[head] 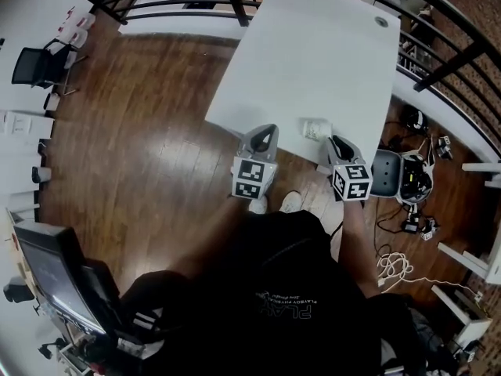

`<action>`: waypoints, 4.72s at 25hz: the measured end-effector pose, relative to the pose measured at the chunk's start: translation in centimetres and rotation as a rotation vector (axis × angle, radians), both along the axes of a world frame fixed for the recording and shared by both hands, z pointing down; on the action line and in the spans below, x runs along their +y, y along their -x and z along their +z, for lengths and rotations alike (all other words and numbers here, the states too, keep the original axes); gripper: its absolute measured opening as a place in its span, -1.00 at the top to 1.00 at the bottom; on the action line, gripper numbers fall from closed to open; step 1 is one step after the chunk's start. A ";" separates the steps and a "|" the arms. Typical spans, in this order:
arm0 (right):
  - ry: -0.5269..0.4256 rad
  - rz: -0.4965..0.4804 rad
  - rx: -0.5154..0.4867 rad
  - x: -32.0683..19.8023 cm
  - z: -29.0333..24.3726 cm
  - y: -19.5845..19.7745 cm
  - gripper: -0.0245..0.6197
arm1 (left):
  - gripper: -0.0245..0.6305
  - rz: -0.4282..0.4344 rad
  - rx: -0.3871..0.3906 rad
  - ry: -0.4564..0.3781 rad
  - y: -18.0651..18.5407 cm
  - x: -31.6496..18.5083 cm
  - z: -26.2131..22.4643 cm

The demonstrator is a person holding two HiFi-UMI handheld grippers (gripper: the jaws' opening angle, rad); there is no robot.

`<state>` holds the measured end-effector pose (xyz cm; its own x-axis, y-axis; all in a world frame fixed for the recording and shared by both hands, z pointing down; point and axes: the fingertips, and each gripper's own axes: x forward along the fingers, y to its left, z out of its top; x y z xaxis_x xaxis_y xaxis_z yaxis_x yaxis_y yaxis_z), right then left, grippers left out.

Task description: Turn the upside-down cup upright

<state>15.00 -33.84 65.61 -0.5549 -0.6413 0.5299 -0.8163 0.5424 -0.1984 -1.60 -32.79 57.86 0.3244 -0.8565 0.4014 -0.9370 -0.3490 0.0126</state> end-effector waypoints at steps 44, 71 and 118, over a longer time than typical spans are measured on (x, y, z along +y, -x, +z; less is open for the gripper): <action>-0.061 -0.621 0.748 1.1 -2.6 4.8 0.84 | 0.93 0.035 0.066 0.007 2.4 1.7 0.4; -0.116 -0.567 0.892 1.0 -2.3 4.0 0.51 | 0.93 0.024 0.102 -0.025 3.6 1.6 0.6; -0.446 0.465 0.071 27.5 -14.1 -3.9 0.89 | 0.93 0.163 0.097 -0.161 -1.2 22.9 -6.1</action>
<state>18.88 -6.31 51.51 -0.1394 -0.9734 0.1819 -0.9888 0.1467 0.0271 -0.37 -9.92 51.75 0.4940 -0.8401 0.2241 -0.8653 -0.5002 0.0321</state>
